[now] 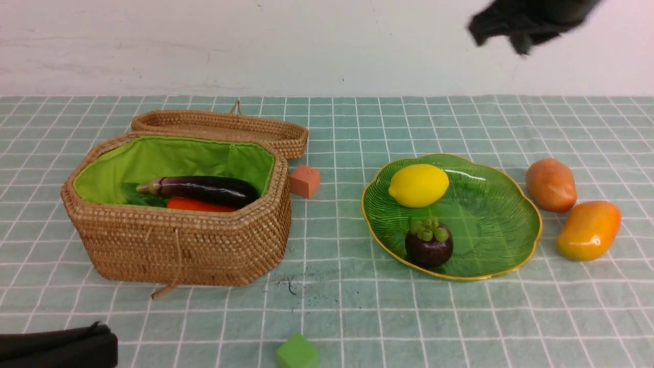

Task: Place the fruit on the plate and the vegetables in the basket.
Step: Use the right arm to grab a mango and put it into the right plate

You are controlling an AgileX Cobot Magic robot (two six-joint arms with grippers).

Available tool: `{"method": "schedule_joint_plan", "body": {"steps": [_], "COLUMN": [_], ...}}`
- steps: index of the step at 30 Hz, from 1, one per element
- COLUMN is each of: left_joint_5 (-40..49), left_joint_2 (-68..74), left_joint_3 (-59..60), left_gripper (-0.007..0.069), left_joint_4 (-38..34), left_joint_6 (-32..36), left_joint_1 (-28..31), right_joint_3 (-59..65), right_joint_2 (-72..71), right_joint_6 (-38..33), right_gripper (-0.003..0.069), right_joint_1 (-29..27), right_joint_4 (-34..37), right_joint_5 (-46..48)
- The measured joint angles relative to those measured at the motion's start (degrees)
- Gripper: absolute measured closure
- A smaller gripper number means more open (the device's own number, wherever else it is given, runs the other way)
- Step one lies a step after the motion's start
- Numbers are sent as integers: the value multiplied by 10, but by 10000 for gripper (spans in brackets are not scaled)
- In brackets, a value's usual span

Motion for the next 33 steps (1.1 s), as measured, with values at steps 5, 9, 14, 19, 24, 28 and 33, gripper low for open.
{"method": "schedule_joint_plan", "body": {"steps": [5, 9, 14, 19, 24, 28, 33], "left_joint_5": [2, -9, -14, -15, -15, -15, -15], "left_joint_2": [0, 0, 0, 0, 0, 0, 0], "left_joint_3": [0, 0, 0, 0, 0, 0, 0], "left_gripper": [637, 637, 635, 634, 633, 633, 633], "left_joint_4": [0, 0, 0, 0, 0, 0, 0], "left_joint_6": [0, 0, 0, 0, 0, 0, 0], "left_joint_1": [0, 0, 0, 0, 0, 0, 0], "right_joint_3": [143, 206, 221, 221, 221, 217, 211], "right_joint_2": [6, 40, 105, 152, 171, 180, 188], "right_joint_6": [61, 89, 105, 96, 85, 83, 52], "right_gripper": [538, 361, 67, -11, 48, 76, 78], "right_joint_1": [-146, -208, -244, -247, -247, -247, -247], "right_joint_4": [62, 110, 149, 176, 206, 212, 214], "right_joint_5": [-17, -94, -164, -211, -219, -227, -229]}}
